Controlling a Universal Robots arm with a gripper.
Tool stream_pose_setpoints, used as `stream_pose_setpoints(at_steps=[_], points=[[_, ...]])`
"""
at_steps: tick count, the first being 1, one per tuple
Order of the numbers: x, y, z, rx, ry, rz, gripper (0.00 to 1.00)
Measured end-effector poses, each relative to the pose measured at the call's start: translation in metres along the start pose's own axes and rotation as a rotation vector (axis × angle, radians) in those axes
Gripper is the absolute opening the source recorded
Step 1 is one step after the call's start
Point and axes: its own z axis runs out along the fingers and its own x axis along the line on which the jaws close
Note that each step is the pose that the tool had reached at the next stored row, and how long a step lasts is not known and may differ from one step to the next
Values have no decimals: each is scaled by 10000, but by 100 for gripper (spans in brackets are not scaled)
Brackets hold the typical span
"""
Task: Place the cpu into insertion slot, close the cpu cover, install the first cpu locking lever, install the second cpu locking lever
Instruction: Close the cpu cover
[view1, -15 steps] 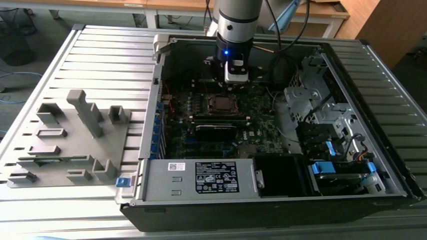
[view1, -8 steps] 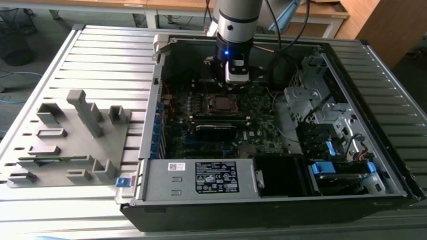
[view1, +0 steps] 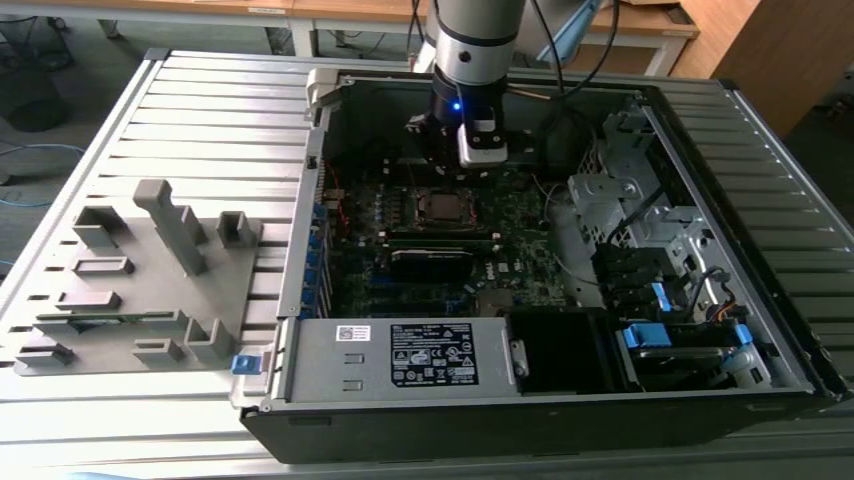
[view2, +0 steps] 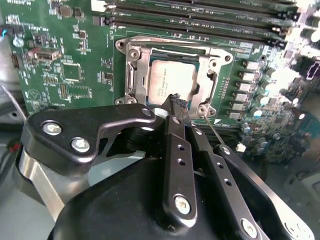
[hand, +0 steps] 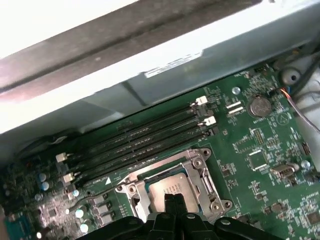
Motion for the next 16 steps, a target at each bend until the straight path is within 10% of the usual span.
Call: stream_pose_setpoints(at_steps=[16], points=[[0, 0, 0, 3, 18, -439, 11]])
